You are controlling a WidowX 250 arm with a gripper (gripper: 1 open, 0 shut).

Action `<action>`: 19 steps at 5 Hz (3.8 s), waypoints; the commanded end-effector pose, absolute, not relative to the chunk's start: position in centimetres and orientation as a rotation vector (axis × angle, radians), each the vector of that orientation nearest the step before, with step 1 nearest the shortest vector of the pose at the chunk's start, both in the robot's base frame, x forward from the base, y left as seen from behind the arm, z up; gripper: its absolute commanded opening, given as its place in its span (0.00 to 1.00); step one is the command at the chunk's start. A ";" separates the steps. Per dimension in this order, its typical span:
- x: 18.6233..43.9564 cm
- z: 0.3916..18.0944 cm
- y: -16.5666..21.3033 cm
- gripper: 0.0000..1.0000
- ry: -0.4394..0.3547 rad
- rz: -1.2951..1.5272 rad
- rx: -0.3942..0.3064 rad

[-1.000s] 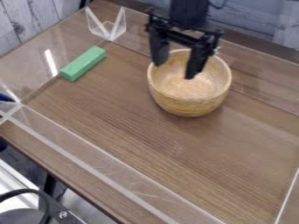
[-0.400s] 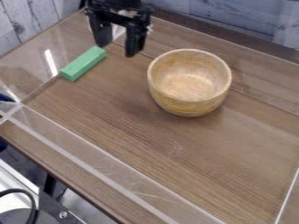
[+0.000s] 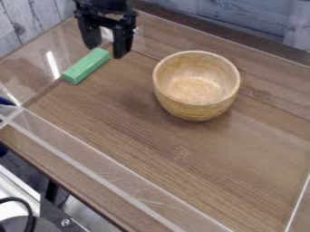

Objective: Put the green block in the brown bowl

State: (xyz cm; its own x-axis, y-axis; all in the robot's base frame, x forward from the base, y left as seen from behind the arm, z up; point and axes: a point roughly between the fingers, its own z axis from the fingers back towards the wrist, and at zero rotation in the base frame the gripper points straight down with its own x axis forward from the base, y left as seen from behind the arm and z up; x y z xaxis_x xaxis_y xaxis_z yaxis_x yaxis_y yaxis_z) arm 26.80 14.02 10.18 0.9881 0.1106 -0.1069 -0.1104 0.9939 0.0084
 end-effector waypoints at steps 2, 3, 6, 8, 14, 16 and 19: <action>28.7 9.8 17.5 1.00 0.047 0.129 0.046; 29.3 8.6 18.8 1.00 0.050 0.140 0.046; 30.7 5.5 21.2 1.00 0.067 0.174 0.058; 31.2 4.8 21.6 1.00 0.062 0.170 0.052; 32.1 1.6 21.1 0.00 0.085 0.182 0.035; 32.1 2.3 20.6 0.00 0.078 0.182 0.022; 32.4 5.0 19.5 0.00 0.042 0.179 -0.015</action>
